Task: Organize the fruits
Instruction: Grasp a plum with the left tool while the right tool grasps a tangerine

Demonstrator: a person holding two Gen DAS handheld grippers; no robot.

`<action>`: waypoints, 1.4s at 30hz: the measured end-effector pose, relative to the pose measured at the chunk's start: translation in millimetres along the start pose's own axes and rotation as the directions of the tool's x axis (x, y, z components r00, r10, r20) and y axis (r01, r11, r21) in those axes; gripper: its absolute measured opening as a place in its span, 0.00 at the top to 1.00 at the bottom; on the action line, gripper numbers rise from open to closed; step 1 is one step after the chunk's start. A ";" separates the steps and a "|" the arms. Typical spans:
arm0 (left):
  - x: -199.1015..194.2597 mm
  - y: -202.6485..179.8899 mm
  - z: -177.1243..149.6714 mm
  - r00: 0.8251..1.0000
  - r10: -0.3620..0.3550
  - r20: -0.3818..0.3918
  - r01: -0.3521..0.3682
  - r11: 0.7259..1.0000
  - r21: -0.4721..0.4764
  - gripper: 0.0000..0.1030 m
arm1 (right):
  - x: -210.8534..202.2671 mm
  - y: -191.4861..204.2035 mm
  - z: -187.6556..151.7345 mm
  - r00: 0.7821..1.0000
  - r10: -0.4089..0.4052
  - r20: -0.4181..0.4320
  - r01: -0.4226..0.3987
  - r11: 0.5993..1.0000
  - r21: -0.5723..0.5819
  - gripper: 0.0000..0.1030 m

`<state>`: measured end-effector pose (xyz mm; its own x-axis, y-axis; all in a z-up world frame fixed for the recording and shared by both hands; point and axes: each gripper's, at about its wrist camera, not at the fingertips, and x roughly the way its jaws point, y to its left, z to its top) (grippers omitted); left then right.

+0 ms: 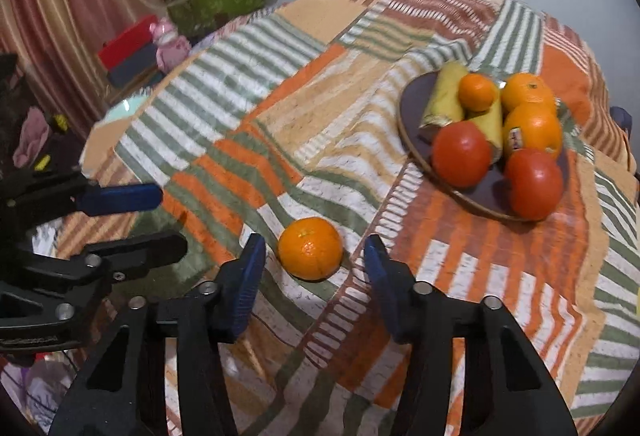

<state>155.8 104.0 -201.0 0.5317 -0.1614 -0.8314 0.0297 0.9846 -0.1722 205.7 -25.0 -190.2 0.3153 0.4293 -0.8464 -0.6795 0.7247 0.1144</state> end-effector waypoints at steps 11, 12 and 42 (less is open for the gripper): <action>2.5 -8.3 -8.2 1.000 -0.011 -0.018 0.011 1.000 -0.013 0.58 | -4.6 0.2 -3.0 1.000 0.017 -0.012 -0.017 1.000 -0.011 0.67; 2.5 -9.6 -8.9 1.000 -0.016 -0.021 0.016 1.000 -0.009 0.58 | -12.2 -1.0 -5.5 1.000 0.016 0.003 -0.016 1.000 -0.005 0.67; 1.7 -59.1 20.4 1.000 -0.008 0.011 0.006 0.991 0.135 0.76 | -101.6 -82.8 -44.3 0.971 -0.122 0.208 0.078 0.975 0.207 0.66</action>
<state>172.3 46.9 -181.5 0.5409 -0.1685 -0.8240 0.1468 0.9836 -0.1048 200.6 -152.4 -136.7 0.5263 0.4403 -0.7274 -0.5011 0.8517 0.1530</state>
